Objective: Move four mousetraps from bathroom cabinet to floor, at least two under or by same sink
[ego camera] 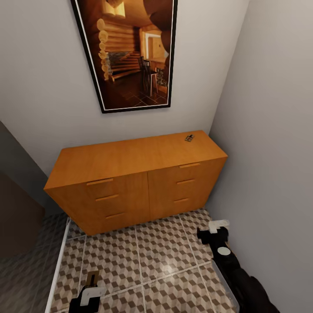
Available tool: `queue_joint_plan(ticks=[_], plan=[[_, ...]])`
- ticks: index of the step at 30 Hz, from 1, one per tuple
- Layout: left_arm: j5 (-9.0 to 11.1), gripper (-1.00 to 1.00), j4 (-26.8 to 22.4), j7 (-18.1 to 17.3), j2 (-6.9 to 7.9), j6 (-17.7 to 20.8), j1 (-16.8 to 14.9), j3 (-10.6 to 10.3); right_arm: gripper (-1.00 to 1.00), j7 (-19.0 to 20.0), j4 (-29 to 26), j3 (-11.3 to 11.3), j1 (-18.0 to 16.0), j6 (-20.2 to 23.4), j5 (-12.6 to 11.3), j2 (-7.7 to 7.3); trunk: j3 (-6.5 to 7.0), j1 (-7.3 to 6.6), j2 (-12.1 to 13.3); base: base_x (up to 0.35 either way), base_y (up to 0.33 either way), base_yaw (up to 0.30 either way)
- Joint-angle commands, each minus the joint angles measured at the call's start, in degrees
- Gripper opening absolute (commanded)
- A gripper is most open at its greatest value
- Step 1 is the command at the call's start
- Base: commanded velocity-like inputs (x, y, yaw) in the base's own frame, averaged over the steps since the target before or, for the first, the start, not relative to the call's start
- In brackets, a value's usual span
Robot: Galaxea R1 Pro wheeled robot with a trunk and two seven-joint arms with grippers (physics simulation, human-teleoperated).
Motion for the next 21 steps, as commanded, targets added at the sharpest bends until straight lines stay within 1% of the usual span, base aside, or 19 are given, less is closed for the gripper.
queue_joint_plan(ticks=[1, 2, 3, 5, 6, 8, 9, 12, 13, 14, 16, 17, 20, 21], plan=[[0.49, -1.00, 0.24, 0.13, -0.08, -0.30, -0.10, -0.49, 1.00, -0.51, -1.66, -0.25, -1.77, 2.93, -0.22, -0.07, -0.10, 0.03, -0.11, 0.000, 0.000, 0.000], [0.49, -1.00, 0.24, 0.13, -0.10, -0.29, -0.10, -0.49, 1.00, -0.52, -2.22, -0.45, -2.76, 4.21, -0.17, -0.05, -0.10, 0.03, -0.11, 0.000, 0.000, 0.000], [0.49, -1.00, 0.24, 0.12, -0.11, -0.27, -0.10, -0.49, 1.00, -0.50, -3.04, -0.76, -5.01, 6.69, -0.10, -0.03, -0.10, 0.03, -0.11, 0.000, 0.000, 0.000], [0.49, -1.00, 0.24, 0.12, -0.13, -0.26, -0.10, -0.49, 1.00, -0.48, -3.53, -0.96, -7.55, 9.00, -0.08, 0.00, -0.10, 0.03, -0.11, 0.000, 0.000, 0.000], [0.49, -1.00, 0.24, 0.12, -0.13, -0.25, -0.10, -0.49, 1.00, -0.47, -3.83, -1.09, -10.15, 11.11, -0.07, 0.03, -0.10, 0.03, -0.11, 0.000, 0.000, 0.000], [0.49, -1.00, 0.24, 0.12, -0.14, -0.24, -0.10, -0.49, 1.00, -0.48, -3.98, -1.17, -12.80, 13.03, -0.10, 0.07, -0.10, 0.03, -0.11, 0.000, 0.000, 0.000], [0.49, -1.00, 0.24, 0.12, -0.14, -0.24, -0.10, -0.49, 1.00, -0.51, -4.02, -1.22, -15.44, 14.75, -0.12, 0.14, -0.10, 0.03, -0.11, 0.000, 0.000, 0.000], [0.49, -1.00, 0.24, 0.12, -0.14, -0.23, -0.10, -0.49, 1.00, -0.52, -3.90, -1.27, -19.52, 17.07, -0.16, 0.29, -0.10, 0.03, -0.11, 0.000, 0.000, 0.000], [0.49, -1.00, 0.24, 0.12, -0.14, -0.23, -0.10, -0.49, 1.00, -0.53, -3.57, -1.29, -22.42, 18.53, -0.19, 0.43, -0.10, 0.03, -0.11, 0.000, 0.000, 0.000], [0.49, -1.00, 0.24, 0.12, -0.15, -0.23, -0.10, -0.49, 1.00, -0.54, -2.87, -1.30, -25.45, 19.91, -0.24, 0.64, -0.10, 0.03, -0.11, 0.000, 0.000, 0.000], [0.49, -1.00, 0.24, 0.12, -0.15, -0.23, -0.10, -0.49, 1.00, -0.52, -1.69, -1.30, -28.58, 21.11, -0.29, 0.97, -0.10, 0.03, -0.11, 0.000, 0.000, 0.000], [0.49, -1.00, 0.24, 0.12, -0.15, -0.23, -0.10, -0.49, 1.00, -0.51, 0.00, -1.31, -31.73, 22.00, -0.34, 1.47, -0.10, 0.03, -0.11, 0.000, 0.000, 0.000], [0.49, -1.00, 0.24, 0.12, -0.15, -0.23, -0.10, -0.49, 1.00, -0.48, 3.50, -1.31, -36.43, 22.76, -0.38, 2.65, -0.10, 0.03, -0.11, 0.000, 0.000, 0.000], [0.49, -1.00, 0.24, 0.12, -0.15, -0.23, -0.09, -0.49, 1.00, -0.47, 6.43, -1.31, -39.45, 23.01, -0.39, 3.67, -0.10, 0.03, -0.11, 0.000, 0.000, 0.000]])
